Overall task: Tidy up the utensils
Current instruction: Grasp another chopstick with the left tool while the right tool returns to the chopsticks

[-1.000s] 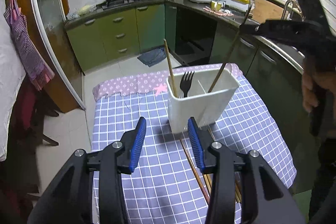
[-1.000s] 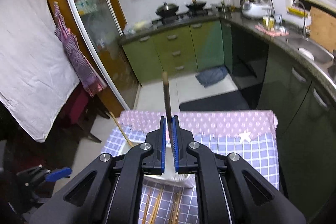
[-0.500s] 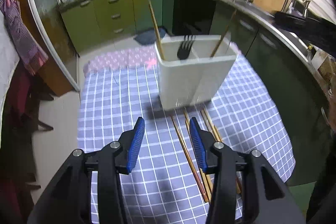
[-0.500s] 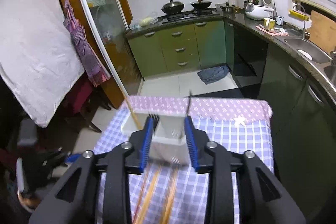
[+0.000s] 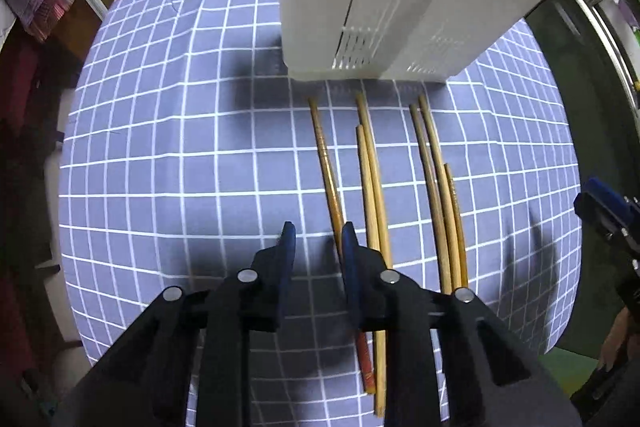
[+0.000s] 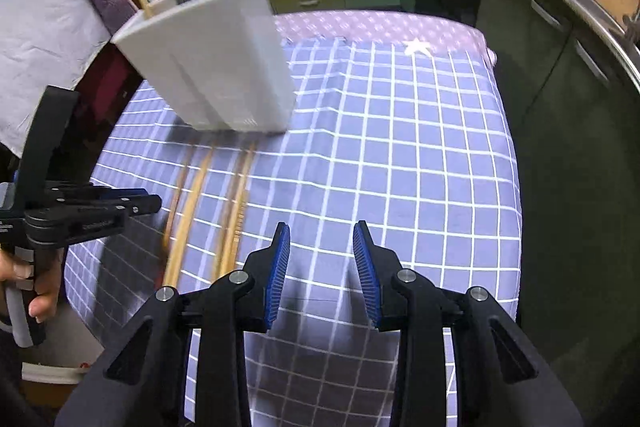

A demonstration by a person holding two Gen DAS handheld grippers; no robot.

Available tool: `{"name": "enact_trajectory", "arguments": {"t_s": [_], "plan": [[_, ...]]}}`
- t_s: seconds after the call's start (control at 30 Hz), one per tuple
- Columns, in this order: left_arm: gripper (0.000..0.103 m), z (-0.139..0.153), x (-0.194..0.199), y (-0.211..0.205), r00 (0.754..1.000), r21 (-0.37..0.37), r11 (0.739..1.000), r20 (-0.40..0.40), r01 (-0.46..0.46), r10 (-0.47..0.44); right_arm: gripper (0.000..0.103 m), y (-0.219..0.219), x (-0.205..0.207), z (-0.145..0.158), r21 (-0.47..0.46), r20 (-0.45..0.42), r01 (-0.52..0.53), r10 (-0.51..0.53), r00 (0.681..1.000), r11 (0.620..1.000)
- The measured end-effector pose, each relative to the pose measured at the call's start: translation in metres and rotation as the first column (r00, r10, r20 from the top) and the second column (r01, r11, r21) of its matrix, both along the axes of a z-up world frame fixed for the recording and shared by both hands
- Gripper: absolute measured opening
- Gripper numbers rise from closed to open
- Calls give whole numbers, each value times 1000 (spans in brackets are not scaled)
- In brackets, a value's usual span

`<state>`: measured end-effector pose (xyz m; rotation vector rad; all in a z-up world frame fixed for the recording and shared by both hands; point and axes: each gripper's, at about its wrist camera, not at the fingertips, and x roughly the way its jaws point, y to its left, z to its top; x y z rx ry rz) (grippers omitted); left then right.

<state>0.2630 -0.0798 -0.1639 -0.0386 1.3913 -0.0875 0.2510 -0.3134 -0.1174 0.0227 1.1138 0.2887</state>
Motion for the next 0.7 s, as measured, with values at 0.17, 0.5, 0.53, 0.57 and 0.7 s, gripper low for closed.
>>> {"name": "enact_trajectory", "arguments": {"t_s": [0.17, 0.5, 0.53, 0.57, 0.7], "plan": [[22, -11, 10, -8, 999, 14, 1000, -42, -11, 12, 34, -5, 3, -8, 8, -24, -4, 4, 1000, 1000], [16, -23, 18, -20, 997, 58, 998, -80, -7, 12, 34, 0, 4, -5, 15, -24, -28, 28, 999, 999], [16, -23, 19, -21, 997, 61, 998, -79, -5, 10, 34, 0, 4, -6, 13, -25, -29, 29, 999, 999], [16, -23, 18, -22, 997, 64, 998, -78, -4, 9, 34, 0, 3, -6, 12, -26, -30, 30, 999, 999], [9, -24, 21, -32, 997, 69, 998, -78, 8, -3, 34, 2, 2, -9, 4, -39, -37, 38, 999, 999]]}}
